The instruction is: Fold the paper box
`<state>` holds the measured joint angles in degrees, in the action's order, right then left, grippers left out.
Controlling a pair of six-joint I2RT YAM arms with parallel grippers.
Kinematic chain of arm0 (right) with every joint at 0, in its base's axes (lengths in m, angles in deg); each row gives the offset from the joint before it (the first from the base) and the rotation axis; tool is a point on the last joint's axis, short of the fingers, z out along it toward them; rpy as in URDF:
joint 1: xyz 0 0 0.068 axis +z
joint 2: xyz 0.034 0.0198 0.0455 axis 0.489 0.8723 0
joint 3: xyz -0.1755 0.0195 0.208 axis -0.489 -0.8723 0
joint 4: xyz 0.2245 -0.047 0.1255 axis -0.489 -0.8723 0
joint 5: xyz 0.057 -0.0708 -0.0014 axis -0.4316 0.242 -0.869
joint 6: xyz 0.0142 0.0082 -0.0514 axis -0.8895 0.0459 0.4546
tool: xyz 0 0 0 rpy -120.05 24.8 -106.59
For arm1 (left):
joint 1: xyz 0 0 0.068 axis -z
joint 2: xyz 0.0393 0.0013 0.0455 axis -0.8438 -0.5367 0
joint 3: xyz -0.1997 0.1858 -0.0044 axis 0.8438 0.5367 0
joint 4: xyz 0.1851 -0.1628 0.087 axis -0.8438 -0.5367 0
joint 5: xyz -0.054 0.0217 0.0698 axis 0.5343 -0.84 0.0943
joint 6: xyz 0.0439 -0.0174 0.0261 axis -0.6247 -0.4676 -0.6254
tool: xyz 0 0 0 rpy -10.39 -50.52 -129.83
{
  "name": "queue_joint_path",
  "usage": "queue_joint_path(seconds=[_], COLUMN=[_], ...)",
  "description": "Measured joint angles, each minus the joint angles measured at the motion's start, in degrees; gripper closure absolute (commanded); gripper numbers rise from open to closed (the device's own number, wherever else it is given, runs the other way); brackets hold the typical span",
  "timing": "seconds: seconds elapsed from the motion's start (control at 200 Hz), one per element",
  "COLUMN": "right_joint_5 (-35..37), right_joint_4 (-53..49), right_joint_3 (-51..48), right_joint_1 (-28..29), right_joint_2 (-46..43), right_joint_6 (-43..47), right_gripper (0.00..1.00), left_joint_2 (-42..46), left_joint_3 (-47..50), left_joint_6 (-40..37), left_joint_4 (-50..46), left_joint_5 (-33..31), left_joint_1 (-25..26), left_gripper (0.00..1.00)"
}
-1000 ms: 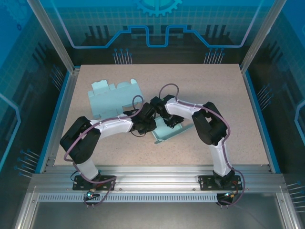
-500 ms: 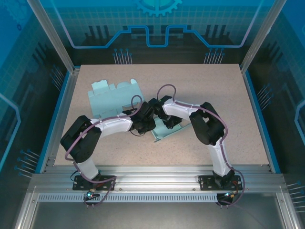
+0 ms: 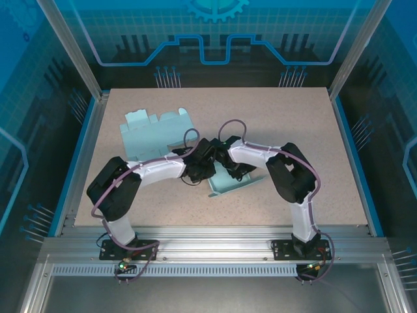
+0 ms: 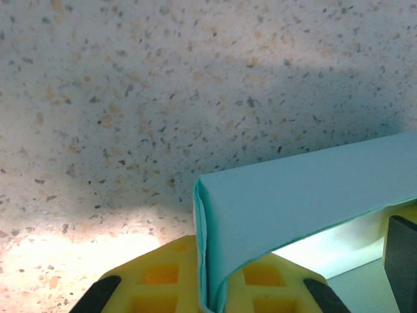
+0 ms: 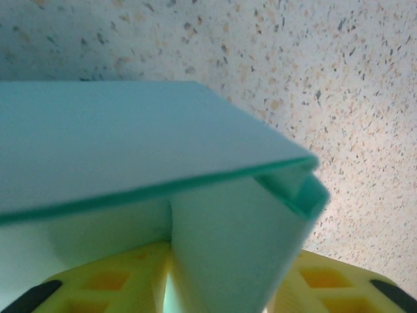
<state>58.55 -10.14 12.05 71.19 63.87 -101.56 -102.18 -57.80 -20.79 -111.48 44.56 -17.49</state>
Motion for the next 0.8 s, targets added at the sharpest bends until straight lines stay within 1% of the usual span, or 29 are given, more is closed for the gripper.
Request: queue_joint_path(seconds=[0.105,0.295,0.425,0.475,0.645,0.66,0.68,0.69,0.8], right_joint_5=[-1.8,-6.4,-9.5,-11.0,-13.8,-13.9,-14.0,-14.2,-14.4], right_joint_4=[0.7,3.0,4.3,4.3,5.3,5.4,5.6,5.6,5.4], right_joint_3=[-1.3,-4.4,-7.1,-8.2,-13.5,-13.9,-14.7,-14.9,-18.1], right_joint_1=[-0.5,-2.0,-2.7,-3.0,-4.2,-4.3,-4.6,-4.7,-6.1], right_joint_2=[-2.0,-6.2,-9.2,-10.6,-17.1,-17.8,-18.9,-19.2,-24.4], right_joint_6=[1.0,2.6,3.5,3.8,4.1,4.2,4.1,4.2,4.4], right_gripper=[0.48,0.35,0.25,0.21,0.13,0.11,0.02,0.01,0.00], left_joint_2=[-1.4,-3.5,-4.4,-4.6,-5.8,-5.8,-6.0,-6.1,-7.1], left_joint_3=[-4.7,-11.8,-15.1,-16.0,-19.6,-19.8,-20.4,-20.7,-23.2], left_joint_6=[-3.2,-9.0,-12.0,-12.5,-15.7,-16.1,-16.7,-16.9,-20.2], left_joint_4=[-5.2,-13.8,-17.7,-18.4,-19.5,-19.5,-19.5,-19.5,-18.9], left_joint_5=[-2.8,-7.5,-10.2,-11.8,-15.3,-15.5,-15.8,-16.0,-16.7], left_joint_1=[0.5,1.8,2.9,3.5,6.1,6.3,6.8,7.0,9.0], left_gripper=[1.00,1.00,1.00,1.00,1.00,1.00,1.00,1.00,1.00])
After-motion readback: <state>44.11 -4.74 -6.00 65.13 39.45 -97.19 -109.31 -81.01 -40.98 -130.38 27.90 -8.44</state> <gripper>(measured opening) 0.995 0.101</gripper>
